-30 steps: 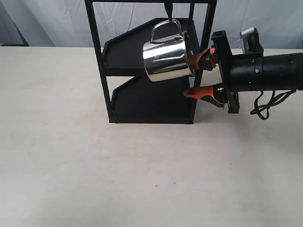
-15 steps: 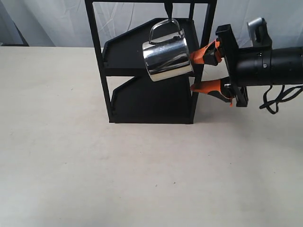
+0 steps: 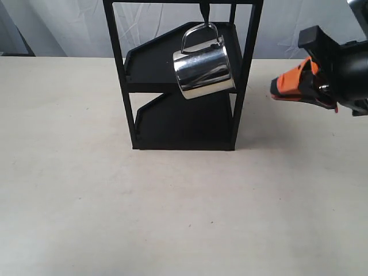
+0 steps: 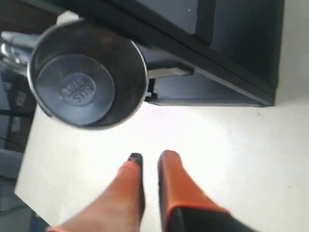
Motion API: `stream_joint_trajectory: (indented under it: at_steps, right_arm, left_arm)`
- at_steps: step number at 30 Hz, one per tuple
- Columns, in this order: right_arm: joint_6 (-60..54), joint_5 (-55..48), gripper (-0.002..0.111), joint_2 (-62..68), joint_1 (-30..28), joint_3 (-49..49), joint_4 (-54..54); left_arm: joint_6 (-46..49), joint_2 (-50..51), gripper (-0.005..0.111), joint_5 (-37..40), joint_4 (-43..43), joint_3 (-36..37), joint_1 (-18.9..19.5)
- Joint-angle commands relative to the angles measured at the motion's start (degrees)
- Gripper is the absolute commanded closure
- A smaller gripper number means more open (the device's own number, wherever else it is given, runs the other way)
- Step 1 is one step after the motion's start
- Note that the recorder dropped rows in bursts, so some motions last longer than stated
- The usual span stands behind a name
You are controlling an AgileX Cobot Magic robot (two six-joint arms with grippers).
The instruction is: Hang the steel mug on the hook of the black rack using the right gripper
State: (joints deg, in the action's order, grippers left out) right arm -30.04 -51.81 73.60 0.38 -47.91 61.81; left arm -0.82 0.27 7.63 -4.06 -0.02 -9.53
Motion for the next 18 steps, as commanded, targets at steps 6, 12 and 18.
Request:
stream_joint_trajectory:
  at_steps: [6,12,18]
  right_arm:
    - [0.7,-8.9,0.105,-10.3,-0.4,0.2,-12.3]
    - [0.7,-8.9,0.105,-12.8,-0.4,0.2,-12.3]
    - [-1.4,-1.4,0.105,-22.0,-0.2,1.7,-12.8]
  left_arm:
    - [-0.1,-0.3,0.105,-0.3,0.0,0.0,-0.3]
    - [-0.1,-0.3,0.105,-0.3,0.0,0.0,-0.3]
    - [-0.1,-0.3,0.105,-0.3,0.0,0.0,-0.3]
